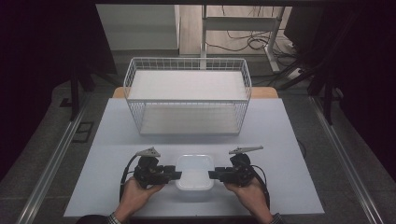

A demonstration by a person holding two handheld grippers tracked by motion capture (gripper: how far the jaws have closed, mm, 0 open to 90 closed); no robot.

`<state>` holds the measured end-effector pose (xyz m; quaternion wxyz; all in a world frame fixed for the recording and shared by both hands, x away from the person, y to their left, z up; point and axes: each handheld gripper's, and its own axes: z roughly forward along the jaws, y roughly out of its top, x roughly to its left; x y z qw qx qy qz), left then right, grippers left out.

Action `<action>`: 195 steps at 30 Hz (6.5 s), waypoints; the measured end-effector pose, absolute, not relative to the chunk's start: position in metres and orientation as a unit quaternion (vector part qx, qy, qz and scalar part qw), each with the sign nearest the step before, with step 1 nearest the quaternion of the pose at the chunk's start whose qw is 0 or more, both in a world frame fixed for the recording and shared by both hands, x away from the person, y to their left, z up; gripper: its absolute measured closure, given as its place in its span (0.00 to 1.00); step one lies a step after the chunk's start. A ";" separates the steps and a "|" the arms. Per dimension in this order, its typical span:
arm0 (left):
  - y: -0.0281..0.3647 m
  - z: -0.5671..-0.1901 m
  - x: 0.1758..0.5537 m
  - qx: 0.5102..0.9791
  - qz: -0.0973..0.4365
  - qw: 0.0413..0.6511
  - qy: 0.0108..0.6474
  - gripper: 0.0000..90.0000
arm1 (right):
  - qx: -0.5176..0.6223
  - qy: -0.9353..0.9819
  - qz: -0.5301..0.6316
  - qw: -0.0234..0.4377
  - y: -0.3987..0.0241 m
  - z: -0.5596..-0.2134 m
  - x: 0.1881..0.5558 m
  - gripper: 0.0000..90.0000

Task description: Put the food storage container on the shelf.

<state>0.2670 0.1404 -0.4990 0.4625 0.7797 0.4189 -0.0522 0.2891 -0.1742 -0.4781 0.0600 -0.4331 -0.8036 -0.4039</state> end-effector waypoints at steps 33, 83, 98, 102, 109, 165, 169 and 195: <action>0.146 -0.465 0.275 0.752 0.023 0.494 0.435 0.88 | -0.408 -0.783 -0.469 -0.041 -0.173 -0.451 0.288 0.88; 0.179 -0.296 0.358 0.727 0.115 0.535 0.415 0.88 | -0.353 -0.755 -0.540 -0.116 -0.136 -0.289 0.383 0.88; 0.172 -0.298 0.406 0.731 0.093 0.509 0.445 0.87 | -0.399 -0.753 -0.512 -0.109 -0.131 -0.290 0.429 0.85; 0.171 -0.300 0.411 0.731 0.094 0.505 0.449 0.86 | -0.408 -0.752 -0.507 -0.104 -0.129 -0.292 0.435 0.84; 0.171 -0.301 0.417 0.726 0.088 0.510 0.452 0.81 | -0.416 -0.748 -0.509 -0.092 -0.128 -0.292 0.441 0.79; 0.159 -0.322 0.430 0.787 0.121 0.501 0.338 0.04 | -0.359 -0.775 -0.495 -0.160 -0.121 -0.317 0.449 0.05; 0.160 -0.324 0.424 0.788 0.112 0.507 0.332 0.01 | -0.354 -0.780 -0.489 -0.165 -0.121 -0.320 0.445 0.05; 0.168 -0.359 0.379 0.777 0.085 0.552 0.291 0.00 | -0.316 -0.799 -0.487 -0.157 -0.129 -0.339 0.415 0.04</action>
